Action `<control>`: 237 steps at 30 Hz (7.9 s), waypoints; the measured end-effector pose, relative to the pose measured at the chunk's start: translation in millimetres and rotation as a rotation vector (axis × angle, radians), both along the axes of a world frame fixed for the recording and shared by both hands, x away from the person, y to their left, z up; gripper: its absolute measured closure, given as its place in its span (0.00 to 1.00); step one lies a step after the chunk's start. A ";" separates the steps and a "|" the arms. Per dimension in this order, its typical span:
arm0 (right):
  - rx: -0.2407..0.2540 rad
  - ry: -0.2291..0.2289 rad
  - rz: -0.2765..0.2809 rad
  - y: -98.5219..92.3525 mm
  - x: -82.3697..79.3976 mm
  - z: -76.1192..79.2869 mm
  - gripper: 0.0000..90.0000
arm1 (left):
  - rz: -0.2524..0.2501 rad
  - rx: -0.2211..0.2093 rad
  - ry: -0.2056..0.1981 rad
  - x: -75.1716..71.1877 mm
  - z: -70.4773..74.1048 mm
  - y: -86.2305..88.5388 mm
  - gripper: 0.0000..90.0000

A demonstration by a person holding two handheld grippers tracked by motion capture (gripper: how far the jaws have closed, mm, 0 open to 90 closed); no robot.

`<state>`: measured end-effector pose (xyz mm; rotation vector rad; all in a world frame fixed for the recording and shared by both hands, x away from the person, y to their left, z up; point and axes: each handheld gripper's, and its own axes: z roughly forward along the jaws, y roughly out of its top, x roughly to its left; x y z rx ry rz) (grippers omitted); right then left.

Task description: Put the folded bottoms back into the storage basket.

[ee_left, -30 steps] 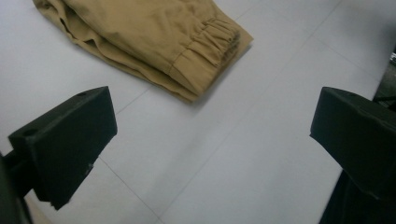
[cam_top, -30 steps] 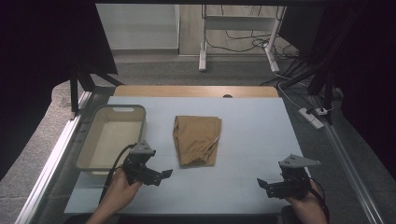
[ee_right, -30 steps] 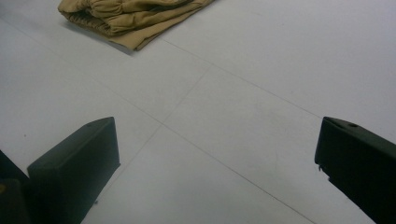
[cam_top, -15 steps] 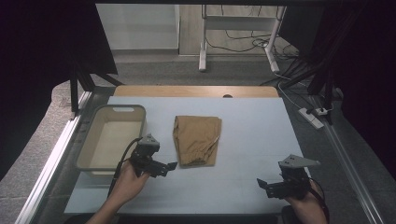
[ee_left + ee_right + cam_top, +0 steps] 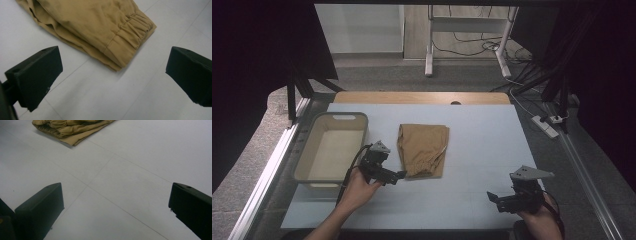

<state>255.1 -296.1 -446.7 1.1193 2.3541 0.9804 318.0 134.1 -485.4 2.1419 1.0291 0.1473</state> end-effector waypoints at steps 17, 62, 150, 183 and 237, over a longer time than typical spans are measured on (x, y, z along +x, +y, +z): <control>-0.012 -0.002 0.009 1.2 -0.2 -0.2 0.00 | 0.031 0.056 0.014 35.8 -14.5 -24.3 0.00; -0.061 -0.003 0.047 7.1 -0.3 -1.6 0.00 | -0.027 0.073 0.188 34.8 -33.9 -38.3 0.84; 0.080 0.049 0.135 117.9 140.6 9.1 0.00 | -0.009 0.087 0.160 31.0 -34.4 -40.3 0.80; 0.048 0.024 0.104 129.8 212.1 -10.1 0.00 | -0.004 0.080 0.165 30.9 -34.7 -40.0 0.80; -0.174 0.109 -0.009 148.5 284.4 -71.7 0.01 | -0.008 0.072 0.171 32.0 -35.3 -38.8 0.80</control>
